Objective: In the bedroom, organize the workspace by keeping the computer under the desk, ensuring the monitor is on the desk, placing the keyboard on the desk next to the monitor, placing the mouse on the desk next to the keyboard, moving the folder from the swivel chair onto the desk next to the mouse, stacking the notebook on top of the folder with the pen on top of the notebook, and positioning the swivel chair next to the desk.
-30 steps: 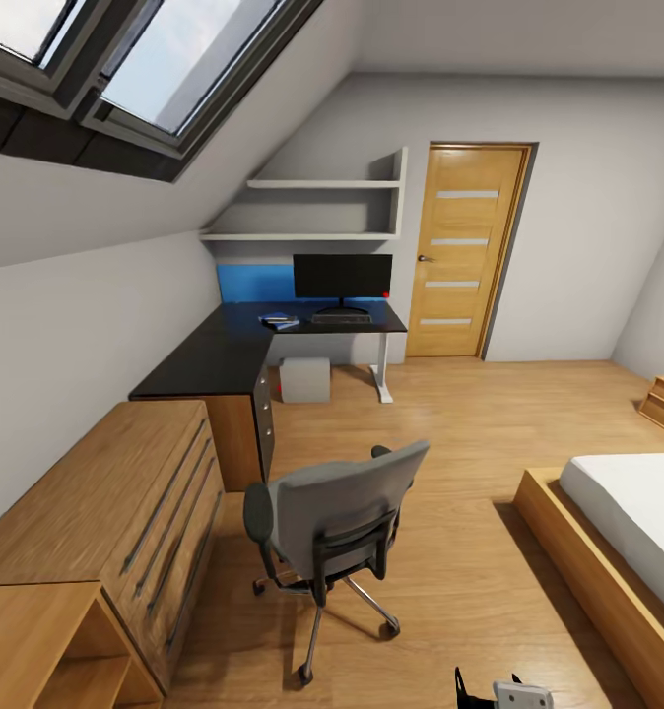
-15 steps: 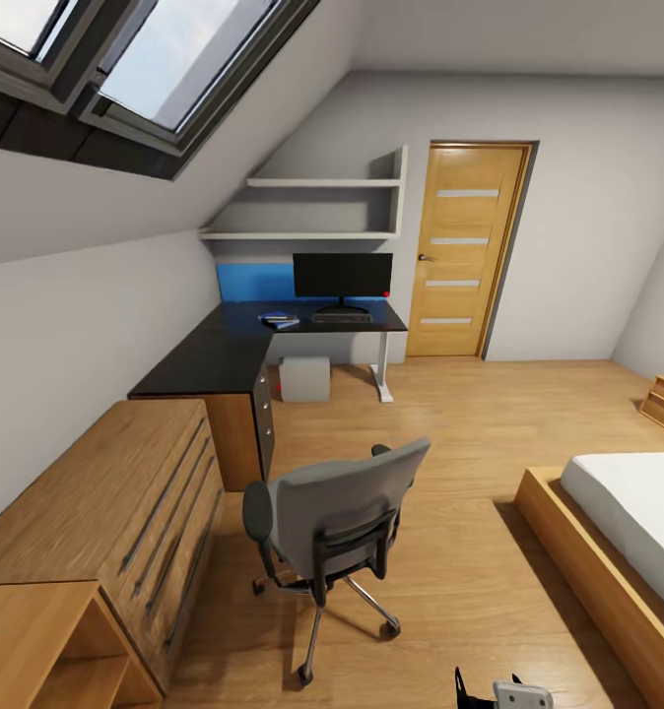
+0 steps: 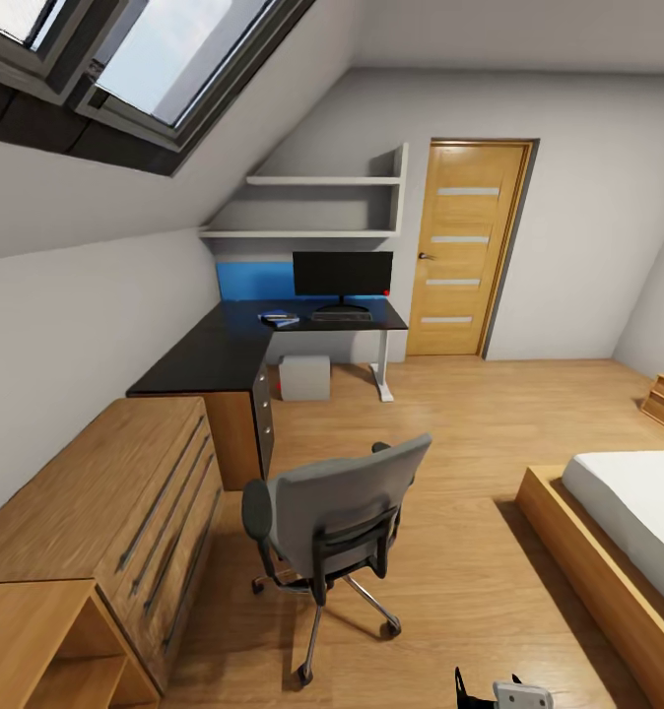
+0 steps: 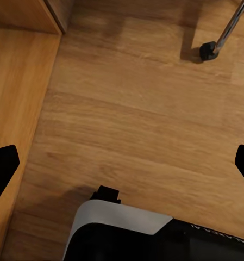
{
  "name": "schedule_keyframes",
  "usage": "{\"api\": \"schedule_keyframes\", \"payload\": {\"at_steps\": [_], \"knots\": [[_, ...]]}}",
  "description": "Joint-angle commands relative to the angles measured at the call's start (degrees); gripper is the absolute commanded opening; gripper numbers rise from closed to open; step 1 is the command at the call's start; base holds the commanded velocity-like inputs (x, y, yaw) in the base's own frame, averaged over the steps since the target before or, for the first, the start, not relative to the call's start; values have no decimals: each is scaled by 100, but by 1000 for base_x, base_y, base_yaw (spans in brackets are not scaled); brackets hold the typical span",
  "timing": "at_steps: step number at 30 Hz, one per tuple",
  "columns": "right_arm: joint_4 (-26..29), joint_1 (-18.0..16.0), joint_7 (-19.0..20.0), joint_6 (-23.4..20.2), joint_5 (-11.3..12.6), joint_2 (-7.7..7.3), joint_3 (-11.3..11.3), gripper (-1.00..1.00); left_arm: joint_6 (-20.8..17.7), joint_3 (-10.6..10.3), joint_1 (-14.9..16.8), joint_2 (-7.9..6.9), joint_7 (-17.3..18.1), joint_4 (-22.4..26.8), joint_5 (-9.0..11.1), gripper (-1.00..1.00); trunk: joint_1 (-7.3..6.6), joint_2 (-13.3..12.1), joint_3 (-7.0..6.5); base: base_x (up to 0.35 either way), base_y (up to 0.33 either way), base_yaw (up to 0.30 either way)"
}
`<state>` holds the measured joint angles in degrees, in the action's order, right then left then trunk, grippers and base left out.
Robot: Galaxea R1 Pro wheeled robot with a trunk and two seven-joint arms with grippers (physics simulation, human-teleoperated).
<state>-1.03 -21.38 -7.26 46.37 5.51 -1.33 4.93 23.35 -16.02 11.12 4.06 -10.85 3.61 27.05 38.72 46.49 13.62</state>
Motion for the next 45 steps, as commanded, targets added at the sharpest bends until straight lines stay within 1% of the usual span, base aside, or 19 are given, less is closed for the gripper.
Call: {"api": "schedule_keyframes", "payload": {"at_steps": [1,45], "knots": [[-11,-7,-3,22,55,1,52,100,14,-50,4,0,-35,-1,29,100,23,48,26,0,0,0],[-11,-7,-3,21,55,1,52,100,12,-50,4,7,-31,-1,20,100,990,1812,816,0,0,0]]}}
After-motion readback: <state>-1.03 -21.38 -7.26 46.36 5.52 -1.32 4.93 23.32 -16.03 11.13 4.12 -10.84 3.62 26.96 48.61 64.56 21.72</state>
